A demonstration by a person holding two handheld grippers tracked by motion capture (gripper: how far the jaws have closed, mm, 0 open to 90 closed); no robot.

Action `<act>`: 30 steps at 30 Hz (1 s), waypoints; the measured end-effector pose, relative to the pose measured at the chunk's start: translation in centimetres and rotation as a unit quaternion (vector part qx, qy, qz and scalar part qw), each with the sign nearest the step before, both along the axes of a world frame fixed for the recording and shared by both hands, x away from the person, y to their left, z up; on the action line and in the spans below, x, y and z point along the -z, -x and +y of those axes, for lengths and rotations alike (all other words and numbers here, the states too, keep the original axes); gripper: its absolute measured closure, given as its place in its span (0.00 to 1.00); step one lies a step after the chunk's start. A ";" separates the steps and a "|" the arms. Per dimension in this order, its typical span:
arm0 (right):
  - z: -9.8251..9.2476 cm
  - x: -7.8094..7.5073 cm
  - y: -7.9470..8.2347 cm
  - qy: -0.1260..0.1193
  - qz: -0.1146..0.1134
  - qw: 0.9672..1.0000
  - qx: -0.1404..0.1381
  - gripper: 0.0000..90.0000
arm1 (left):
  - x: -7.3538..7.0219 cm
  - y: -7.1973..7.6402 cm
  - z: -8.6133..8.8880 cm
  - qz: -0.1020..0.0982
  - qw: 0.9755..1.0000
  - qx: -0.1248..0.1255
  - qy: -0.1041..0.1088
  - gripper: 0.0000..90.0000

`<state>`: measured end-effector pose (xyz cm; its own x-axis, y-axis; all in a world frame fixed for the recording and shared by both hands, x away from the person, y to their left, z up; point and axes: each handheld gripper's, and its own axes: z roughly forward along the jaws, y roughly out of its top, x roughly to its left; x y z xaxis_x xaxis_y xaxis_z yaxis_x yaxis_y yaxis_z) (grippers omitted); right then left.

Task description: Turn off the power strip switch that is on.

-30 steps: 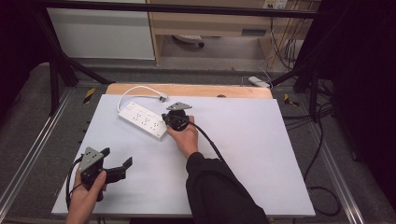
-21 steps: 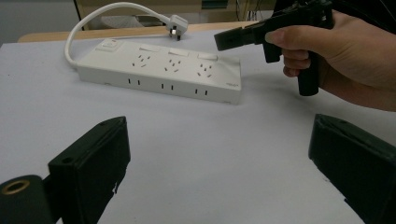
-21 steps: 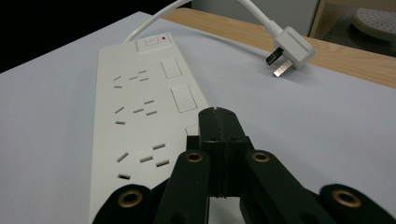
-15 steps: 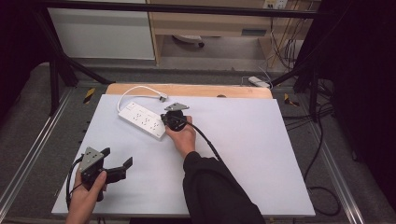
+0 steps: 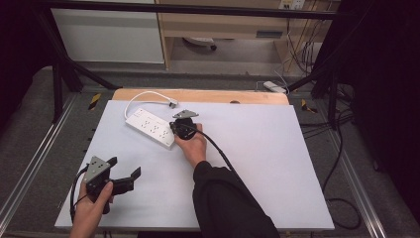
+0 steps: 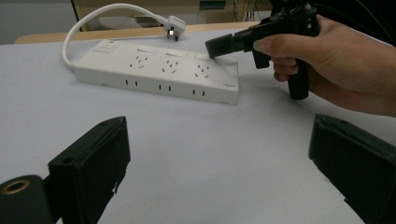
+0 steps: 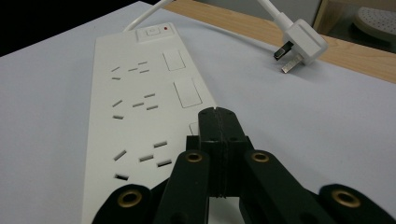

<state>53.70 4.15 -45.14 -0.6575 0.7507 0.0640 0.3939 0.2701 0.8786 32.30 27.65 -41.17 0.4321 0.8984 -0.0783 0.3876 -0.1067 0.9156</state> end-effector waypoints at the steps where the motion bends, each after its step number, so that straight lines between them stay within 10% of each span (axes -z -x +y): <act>1: 0.0 0.0 0.0 0.000 0.000 1.000 0.000 1.00 | 0.0 0.0 0.0 -0.001 1.000 0.000 0.001 0.06; 30: 0.1 0.1 0.0 0.009 -0.010 1.000 -0.009 1.00 | 0.0 0.0 -0.1 0.001 1.000 0.001 -0.001 0.06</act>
